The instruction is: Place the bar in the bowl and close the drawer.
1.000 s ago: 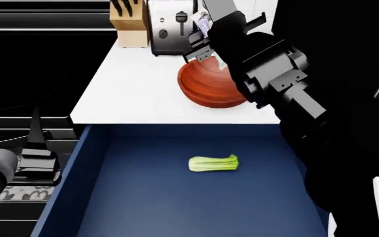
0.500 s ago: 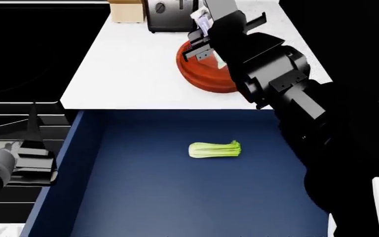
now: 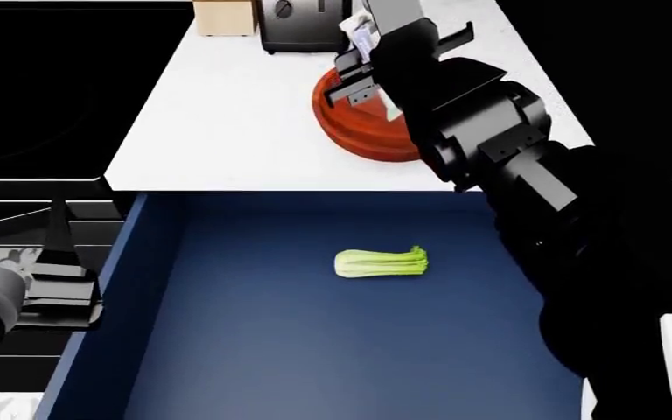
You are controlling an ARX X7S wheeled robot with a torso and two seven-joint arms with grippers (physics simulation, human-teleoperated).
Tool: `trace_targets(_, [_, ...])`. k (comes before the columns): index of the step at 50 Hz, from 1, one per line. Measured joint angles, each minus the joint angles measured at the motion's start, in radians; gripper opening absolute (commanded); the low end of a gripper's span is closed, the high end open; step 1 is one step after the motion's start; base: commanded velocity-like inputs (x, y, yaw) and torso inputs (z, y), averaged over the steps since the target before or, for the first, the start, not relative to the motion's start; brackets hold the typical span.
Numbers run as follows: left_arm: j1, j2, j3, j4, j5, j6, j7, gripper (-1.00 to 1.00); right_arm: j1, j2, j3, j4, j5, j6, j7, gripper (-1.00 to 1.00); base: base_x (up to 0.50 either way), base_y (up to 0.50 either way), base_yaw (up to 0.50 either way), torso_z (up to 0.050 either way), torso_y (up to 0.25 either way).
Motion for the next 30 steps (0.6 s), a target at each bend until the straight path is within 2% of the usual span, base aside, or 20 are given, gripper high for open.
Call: trace_targets(30, [-0.080,0.020,0.073,-0.001,0.002,-0.016,-0.001,1.00,-0.021,0.000,-0.002,-0.001,0.010,0.030,-0.005,-1.00,0.00,0.00,0.00,0.000,0.000])
